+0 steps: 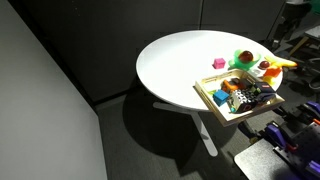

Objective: Put the lemon in the green bowl

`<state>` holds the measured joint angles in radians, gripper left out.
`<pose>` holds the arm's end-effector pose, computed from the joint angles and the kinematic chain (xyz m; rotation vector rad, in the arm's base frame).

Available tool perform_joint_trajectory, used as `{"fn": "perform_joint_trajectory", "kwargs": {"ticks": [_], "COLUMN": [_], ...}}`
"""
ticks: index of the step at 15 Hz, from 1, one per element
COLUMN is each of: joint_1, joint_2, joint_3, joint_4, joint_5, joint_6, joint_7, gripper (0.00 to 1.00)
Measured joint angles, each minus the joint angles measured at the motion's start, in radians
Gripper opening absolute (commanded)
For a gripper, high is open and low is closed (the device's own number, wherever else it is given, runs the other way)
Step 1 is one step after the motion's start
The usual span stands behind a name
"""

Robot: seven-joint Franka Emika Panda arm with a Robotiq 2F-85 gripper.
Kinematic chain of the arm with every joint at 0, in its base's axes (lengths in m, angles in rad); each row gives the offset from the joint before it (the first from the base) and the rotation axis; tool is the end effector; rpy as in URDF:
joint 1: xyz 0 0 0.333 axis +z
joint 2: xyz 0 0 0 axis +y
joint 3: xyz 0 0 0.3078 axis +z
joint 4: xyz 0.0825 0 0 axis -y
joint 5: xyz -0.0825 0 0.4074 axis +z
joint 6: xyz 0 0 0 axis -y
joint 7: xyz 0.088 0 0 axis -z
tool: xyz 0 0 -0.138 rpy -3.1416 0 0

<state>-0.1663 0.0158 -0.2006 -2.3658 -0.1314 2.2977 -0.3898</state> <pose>0.4685 -0.1866 0.2565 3.0718 0.1757 -0.1752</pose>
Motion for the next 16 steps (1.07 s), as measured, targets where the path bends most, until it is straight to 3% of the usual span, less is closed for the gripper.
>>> {"fn": "perform_joint_trajectory", "kwargs": {"ticks": [8, 16], "joint_1": [-0.027, -0.051], "joint_2": [0.094, 0.219], "joint_3": [-0.004, -0.011], "joint_4": [-0.053, -0.126], "joint_5": [0.000, 0.000], "joint_6": [0.024, 0.239], "joint_7": [0.002, 0.020], "gripper": [1.00, 1.00]}}
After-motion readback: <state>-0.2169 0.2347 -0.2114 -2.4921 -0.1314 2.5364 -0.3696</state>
